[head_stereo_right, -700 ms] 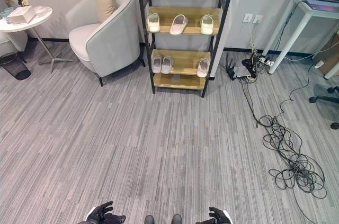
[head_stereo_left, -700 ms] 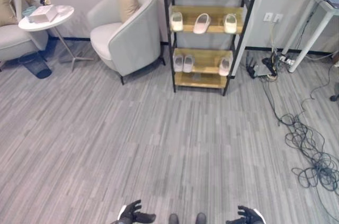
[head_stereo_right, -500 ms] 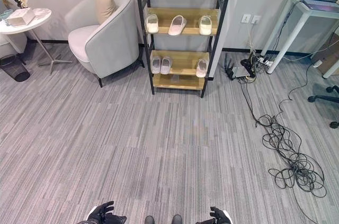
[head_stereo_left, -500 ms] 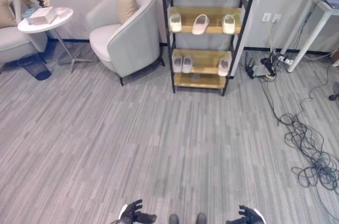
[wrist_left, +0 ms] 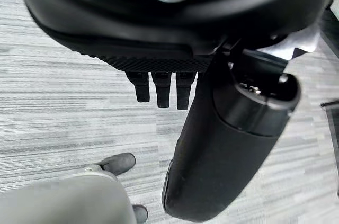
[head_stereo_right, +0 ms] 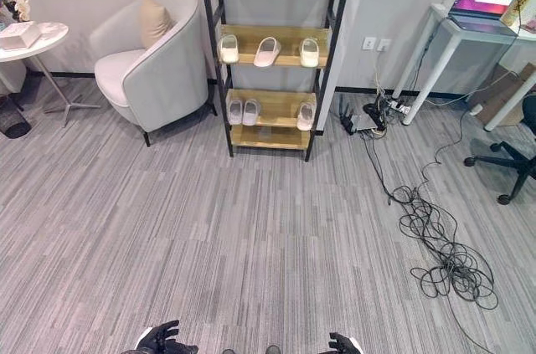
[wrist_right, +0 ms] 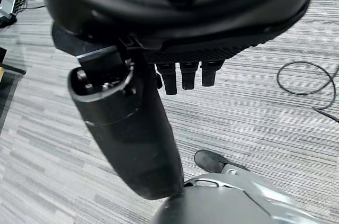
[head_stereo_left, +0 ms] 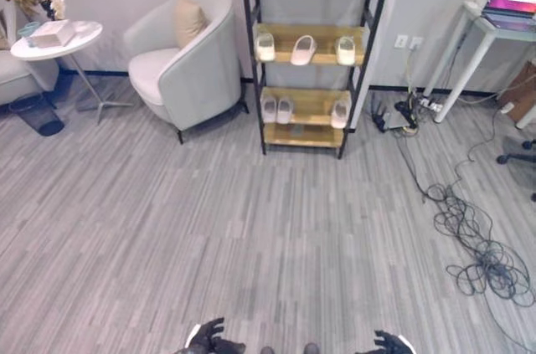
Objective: Arrange the slippers neatly on the shoe rack.
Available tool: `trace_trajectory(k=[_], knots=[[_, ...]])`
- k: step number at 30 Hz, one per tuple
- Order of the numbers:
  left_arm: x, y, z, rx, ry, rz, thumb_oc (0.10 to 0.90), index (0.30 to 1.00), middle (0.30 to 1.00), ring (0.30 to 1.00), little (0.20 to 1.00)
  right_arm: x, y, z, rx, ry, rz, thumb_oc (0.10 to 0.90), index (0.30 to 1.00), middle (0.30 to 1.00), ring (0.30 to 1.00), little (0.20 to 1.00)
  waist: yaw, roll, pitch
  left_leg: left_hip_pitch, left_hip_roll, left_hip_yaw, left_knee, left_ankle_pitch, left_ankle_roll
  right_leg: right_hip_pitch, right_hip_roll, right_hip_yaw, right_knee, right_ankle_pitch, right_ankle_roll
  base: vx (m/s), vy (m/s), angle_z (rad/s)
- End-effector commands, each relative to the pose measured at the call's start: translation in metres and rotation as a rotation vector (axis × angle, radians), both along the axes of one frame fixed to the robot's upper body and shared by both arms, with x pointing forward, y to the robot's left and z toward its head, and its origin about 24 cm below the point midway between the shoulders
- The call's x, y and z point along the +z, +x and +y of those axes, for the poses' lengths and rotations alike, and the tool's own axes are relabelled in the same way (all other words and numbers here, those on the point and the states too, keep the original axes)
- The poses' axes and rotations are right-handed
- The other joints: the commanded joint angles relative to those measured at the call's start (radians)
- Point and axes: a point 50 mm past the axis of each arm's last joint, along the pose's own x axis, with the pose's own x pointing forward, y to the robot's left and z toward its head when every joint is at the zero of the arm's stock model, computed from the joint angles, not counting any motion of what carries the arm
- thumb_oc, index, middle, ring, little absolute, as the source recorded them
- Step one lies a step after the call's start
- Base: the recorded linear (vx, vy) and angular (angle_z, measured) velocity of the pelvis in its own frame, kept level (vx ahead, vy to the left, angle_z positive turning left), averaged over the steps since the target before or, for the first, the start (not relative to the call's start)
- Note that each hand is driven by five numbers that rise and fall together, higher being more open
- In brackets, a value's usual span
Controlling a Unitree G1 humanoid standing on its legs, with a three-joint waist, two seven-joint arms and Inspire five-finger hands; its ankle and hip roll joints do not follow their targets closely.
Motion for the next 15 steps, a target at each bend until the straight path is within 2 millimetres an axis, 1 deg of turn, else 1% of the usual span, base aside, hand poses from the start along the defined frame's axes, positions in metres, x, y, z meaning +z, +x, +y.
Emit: trace_trajectory(k=[1, 3, 4, 6, 8, 9, 10, 11, 12, 13, 15], knots=[[0.0085, 0.0367, -0.0229, -0.045, -0.046, -0.107, 0.8, 0.9, 0.9, 0.9, 0.9, 0.0049, 0.0147, -0.0072, 0.002, -0.001, -0.045, 0.8, 0.9, 0.9, 0.9, 0.9, -0.023, -0.016, 0.052, -0.038, 0.128, -0.01, 0.161, -0.061, -0.125, 0.025, -0.054, 0.082, 0.071, -0.153, 0.077, 0.02, -0.143, -0.2], [0.0092, 0.0393, -0.0257, -0.054, -0.053, -0.113, 0.8, 0.9, 0.9, 0.9, 0.9, 0.0051, 0.0144, -0.0091, -0.014, -0.001, -0.045, 0.8, 0.9, 0.9, 0.9, 0.9, -0.024, -0.023, 0.065, -0.065, 0.133, -0.012, 0.231, -0.054, -0.134, 0.032, -0.047, 0.088, 0.075, -0.157, 0.066, 0.05, -0.125, -0.1], [0.0092, 0.0394, -0.0257, -0.054, -0.053, -0.113, 0.8, 0.9, 0.9, 0.9, 0.9, 0.0052, 0.0145, -0.0091, -0.014, -0.001, -0.045, 0.8, 0.9, 0.9, 0.9, 0.9, -0.024, -0.022, 0.065, -0.067, 0.134, -0.013, 0.234, -0.055, -0.134, 0.032, -0.047, 0.087, 0.075, -0.157, 0.066, 0.04, -0.071, 0.0], [0.0094, 0.0407, -0.0282, -0.063, -0.057, -0.115, 0.8, 0.9, 0.9, 0.9, 0.9, 0.0055, 0.0147, -0.0111, -0.055, 0.011, -0.052, 0.8, 0.9, 0.9, 0.9, 0.9, -0.021, -0.029, 0.079, -0.107, 0.136, -0.032, 0.326, -0.027, -0.138, 0.038, -0.044, 0.096, 0.084, -0.159, 0.056, 0.06, -0.066, -0.03], [0.0096, 0.0413, -0.0301, -0.059, -0.068, -0.12, 0.8, 0.9, 0.9, 0.9, 0.9, 0.0057, 0.0143, -0.0131, -0.11, 0.023, -0.061, 0.8, 0.9, 0.9, 0.9, 0.9, -0.018, -0.03, 0.091, -0.149, 0.134, -0.047, 0.381, -0.004, -0.135, 0.042, -0.041, 0.103, 0.093, -0.168, 0.051, 0.09, -0.041, -0.21], [0.0095, 0.0411, -0.0308, -0.055, -0.072, -0.121, 0.8, 0.9, 0.9, 0.9, 0.9, 0.006, 0.0145, -0.0142, -0.135, 0.027, -0.067, 0.8, 0.9, 0.9, 0.9, 0.9, -0.015, -0.03, 0.093, -0.169, 0.125, -0.053, 0.383, -0.009, -0.13, 0.044, -0.041, 0.108, 0.096, -0.174, 0.051, 0.2, -0.01, -0.2], [0.0088, 0.0395, -0.0318, -0.053, -0.075, -0.118, 0.8, 0.9, 0.9, 0.9, 0.9, 0.0062, 0.014, -0.0156, -0.179, 0.038, -0.078, 0.8, 0.9, 0.9, 0.9, 0.9, -0.009, -0.036, 0.091, -0.212, 0.098, -0.047, 0.359, -0.037, -0.113, 0.053, -0.043, 0.115, 0.091, -0.187, 0.055, 0.17, 0.003, -0.09], [0.0088, 0.0394, -0.0317, -0.053, -0.075, -0.117, 0.8, 0.9, 0.9, 0.9, 0.9, 0.0062, 0.0138, -0.0155, -0.179, 0.038, -0.077, 0.8, 0.9, 0.9, 0.9, 0.9, -0.009, -0.037, 0.091, -0.212, 0.097, -0.047, 0.361, -0.039, -0.112, 0.055, -0.044, 0.116, 0.091, -0.188, 0.056, 0.22, 0.022, -0.1], [0.0079, 0.0374, -0.0322, -0.056, -0.075, -0.111, 0.8, 0.9, 0.9, 0.9, 0.9, 0.0057, 0.0124, -0.0154, -0.192, 0.046, -0.075, 0.8, 0.9, 0.9, 0.9, 0.9, -0.007, -0.039, 0.087, -0.227, 0.091, -0.031, 0.333, -0.047, -0.105, 0.063, -0.045, 0.119, 0.088, -0.195, 0.06, 0.17, 0.051, -0.12], [0.0077, 0.0367, -0.0323, -0.061, -0.074, -0.108, 0.8, 0.9, 0.9, 0.9, 0.9, 0.0056, 0.0111, -0.0161, -0.204, 0.046, -0.074, 0.8, 0.9, 0.9, 0.9, 0.9, -0.004, -0.039, 0.084, -0.245, 0.09, -0.015, 0.303, -0.035, -0.102, 0.075, -0.043, 0.125, 0.082, -0.203, 0.064, 0.27, 0.076, -0.1], [0.0083, 0.0374, -0.0323, -0.067, -0.074, -0.115, 0.8, 0.9, 0.9, 0.9, 0.9, 0.0055, 0.0124, -0.0142, -0.209, 0.049, -0.079, 0.8, 0.9, 0.9, 0.9, 0.9, 0.011, -0.036, 0.082, -0.292, 0.087, 0.008, 0.253, 0.01, -0.102, 0.102, -0.033, 0.142, 0.074, -0.218, 0.066, 0.27, 0.075, -0.13]])
